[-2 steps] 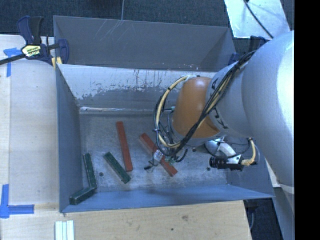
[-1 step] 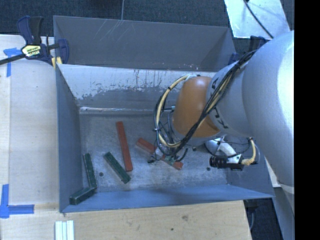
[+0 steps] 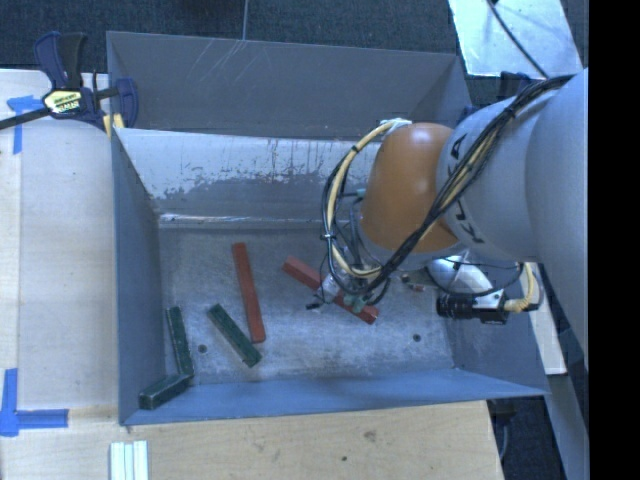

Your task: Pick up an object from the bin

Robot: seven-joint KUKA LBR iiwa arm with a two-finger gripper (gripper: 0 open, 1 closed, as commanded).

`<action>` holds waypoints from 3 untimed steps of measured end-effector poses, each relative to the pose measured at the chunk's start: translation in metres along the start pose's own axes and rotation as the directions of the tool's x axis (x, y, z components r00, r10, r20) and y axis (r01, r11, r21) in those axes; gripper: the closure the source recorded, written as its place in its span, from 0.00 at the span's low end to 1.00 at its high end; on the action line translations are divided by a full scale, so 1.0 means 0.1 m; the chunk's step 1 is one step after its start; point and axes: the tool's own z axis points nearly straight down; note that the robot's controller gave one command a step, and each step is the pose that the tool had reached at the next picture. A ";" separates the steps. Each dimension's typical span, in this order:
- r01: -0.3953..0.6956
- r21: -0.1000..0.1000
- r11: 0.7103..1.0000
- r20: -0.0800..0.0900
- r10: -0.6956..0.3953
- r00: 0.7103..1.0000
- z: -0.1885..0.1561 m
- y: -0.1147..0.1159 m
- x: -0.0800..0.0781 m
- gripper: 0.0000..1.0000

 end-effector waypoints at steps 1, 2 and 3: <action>0.002 0.000 1.000 0.000 -0.002 1.000 -0.53 0.01 -0.02 1.00; 0.004 0.002 1.000 -0.002 -0.004 1.000 -0.53 0.01 -0.03 1.00; 0.006 0.001 1.000 -0.001 -0.006 1.000 -0.73 0.01 -0.04 1.00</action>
Offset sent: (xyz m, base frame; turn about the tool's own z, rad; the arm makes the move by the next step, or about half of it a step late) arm 0.0001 0.0000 0.0493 0.0000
